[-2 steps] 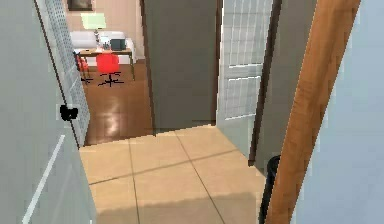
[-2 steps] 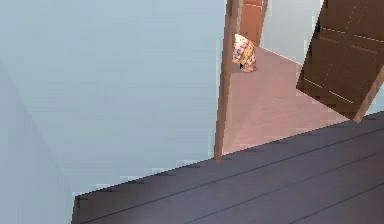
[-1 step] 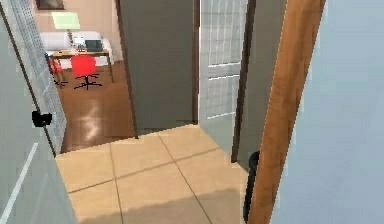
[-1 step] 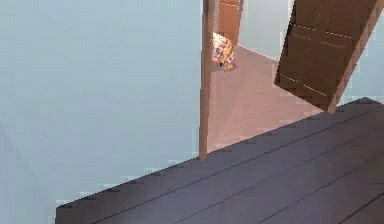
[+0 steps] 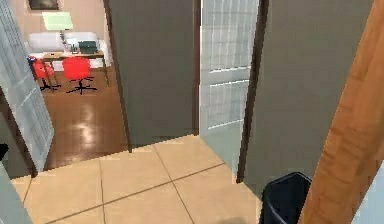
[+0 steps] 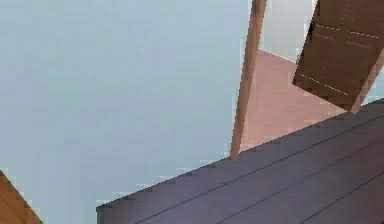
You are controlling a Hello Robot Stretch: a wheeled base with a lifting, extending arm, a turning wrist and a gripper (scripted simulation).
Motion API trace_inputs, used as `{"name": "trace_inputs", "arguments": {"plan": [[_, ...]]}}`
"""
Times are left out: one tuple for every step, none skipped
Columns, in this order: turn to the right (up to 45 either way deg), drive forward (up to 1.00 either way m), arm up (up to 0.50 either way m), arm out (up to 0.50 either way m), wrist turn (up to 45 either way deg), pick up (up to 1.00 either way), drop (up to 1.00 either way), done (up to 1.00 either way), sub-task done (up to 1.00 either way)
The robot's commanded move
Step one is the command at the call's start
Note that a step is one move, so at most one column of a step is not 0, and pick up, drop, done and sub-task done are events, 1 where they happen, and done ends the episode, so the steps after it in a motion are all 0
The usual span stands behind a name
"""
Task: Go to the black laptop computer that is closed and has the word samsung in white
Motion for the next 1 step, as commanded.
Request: {"name": "trace_inputs", "arguments": {"plan": [[-24.0, 0.0, 0.0, 0.0, 0.0, 0.0, 0.0, 0.0, 0.0]]}}
